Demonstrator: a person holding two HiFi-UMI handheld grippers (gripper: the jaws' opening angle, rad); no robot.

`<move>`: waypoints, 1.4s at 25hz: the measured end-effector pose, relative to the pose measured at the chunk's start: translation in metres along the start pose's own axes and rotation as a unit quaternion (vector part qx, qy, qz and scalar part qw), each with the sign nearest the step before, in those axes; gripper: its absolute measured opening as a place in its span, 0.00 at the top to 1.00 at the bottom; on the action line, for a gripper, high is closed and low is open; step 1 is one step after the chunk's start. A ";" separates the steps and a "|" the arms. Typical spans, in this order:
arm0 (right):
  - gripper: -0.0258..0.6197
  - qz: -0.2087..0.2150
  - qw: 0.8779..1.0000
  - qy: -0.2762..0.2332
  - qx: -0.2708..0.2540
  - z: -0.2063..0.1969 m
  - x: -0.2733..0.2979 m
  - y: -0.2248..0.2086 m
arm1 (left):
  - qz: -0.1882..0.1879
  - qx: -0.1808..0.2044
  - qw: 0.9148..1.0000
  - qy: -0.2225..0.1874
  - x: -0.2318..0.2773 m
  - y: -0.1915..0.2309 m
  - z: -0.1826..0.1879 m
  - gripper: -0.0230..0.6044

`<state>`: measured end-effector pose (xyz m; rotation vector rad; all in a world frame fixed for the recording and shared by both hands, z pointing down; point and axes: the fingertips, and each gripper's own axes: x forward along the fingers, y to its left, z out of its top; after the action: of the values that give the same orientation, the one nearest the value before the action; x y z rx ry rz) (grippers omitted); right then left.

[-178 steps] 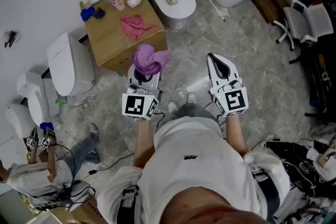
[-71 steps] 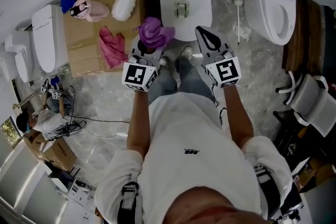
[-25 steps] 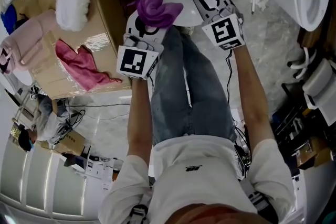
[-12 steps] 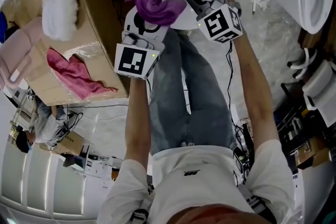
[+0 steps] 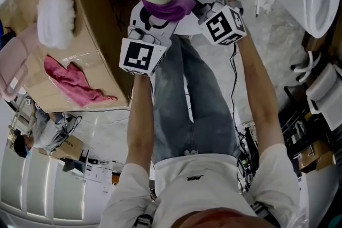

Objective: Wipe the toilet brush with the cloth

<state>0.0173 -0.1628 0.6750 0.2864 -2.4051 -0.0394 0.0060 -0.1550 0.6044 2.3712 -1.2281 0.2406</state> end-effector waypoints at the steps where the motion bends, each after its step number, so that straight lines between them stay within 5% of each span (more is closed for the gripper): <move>1: 0.77 0.004 1.000 -0.005 0.002 0.001 0.000 0.000 | -0.003 0.002 1.000 0.002 0.003 0.000 -0.002 0.60; 21: 0.85 0.025 1.000 -0.009 0.004 -0.014 0.016 0.005 | -0.017 0.005 1.000 0.018 0.043 0.006 -0.028 0.60; 27: 0.85 0.021 1.000 -0.002 -0.005 -0.014 0.017 0.005 | -0.008 0.032 0.999 0.028 0.046 0.009 -0.030 0.73; 35: 0.86 0.015 1.000 -0.003 -0.008 -0.014 0.018 0.006 | 0.006 0.042 0.999 0.023 0.037 0.008 -0.017 0.74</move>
<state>0.0123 -0.1600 0.6977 0.2418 -2.4130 -0.0455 0.0221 -0.1778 0.6355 2.4166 -1.2344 0.3546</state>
